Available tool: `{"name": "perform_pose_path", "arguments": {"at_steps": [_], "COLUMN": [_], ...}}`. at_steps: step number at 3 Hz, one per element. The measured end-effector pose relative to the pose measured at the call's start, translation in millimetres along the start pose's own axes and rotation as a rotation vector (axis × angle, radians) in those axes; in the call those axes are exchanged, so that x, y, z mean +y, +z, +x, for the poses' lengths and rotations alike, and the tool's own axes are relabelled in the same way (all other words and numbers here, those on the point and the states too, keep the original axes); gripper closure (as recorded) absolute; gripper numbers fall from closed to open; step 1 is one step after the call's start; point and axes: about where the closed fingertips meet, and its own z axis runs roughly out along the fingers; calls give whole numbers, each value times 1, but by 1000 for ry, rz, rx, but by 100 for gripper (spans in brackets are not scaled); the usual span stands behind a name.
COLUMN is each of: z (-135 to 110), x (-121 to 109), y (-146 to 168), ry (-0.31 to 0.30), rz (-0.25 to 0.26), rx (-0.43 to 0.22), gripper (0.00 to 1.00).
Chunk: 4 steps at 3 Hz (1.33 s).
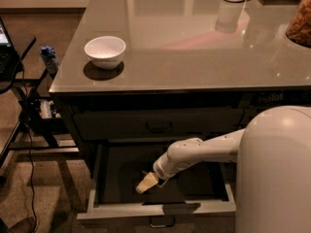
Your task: Pick sponge from middle drawer and place on counter
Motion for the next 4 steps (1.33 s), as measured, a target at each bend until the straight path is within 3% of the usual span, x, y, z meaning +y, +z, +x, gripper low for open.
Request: {"name": "perform_pose_path", "arguments": {"at_steps": [4], "z": [15], "x": [-36], "y": [37], "ry": [38], "rz": [19], "rx": [-24], "gripper": [0]}}
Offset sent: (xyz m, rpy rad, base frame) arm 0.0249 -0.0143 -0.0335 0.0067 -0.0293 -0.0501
